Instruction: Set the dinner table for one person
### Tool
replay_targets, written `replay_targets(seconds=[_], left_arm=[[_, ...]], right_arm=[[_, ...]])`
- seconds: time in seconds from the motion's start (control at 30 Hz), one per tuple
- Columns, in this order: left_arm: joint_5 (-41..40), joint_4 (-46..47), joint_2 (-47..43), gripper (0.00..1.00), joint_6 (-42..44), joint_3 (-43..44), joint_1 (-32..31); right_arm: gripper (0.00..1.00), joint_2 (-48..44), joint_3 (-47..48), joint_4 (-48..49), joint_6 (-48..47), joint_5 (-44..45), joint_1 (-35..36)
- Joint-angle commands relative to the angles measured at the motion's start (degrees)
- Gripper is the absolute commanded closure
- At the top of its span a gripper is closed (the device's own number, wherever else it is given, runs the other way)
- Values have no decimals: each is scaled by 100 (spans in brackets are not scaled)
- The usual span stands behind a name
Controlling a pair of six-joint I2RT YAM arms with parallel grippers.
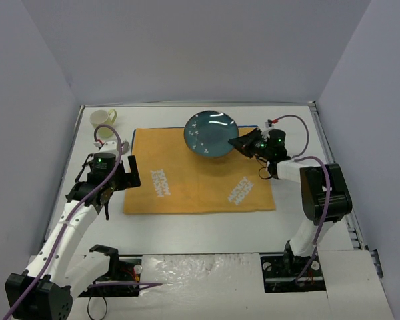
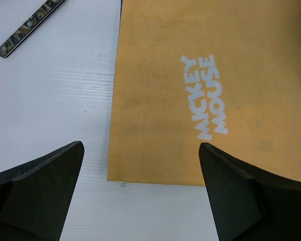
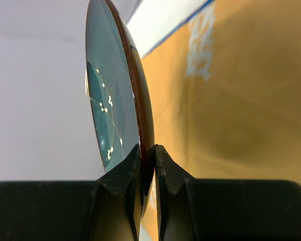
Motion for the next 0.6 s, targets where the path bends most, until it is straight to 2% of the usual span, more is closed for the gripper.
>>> replay_targets(seconds=[0.0,0.3,0.57], left_arm=[[-127,150,-71,3,-69,157,-45],[-146,148,-107,3,-70,157,-45],[-153,148,-97,3,-70,166,-45]], right_arm=[[100,-100,528,1011,58,-341,559],[100,400,515,1032,-7,-425,973],[100,431,248,942,-97,-473,1063]])
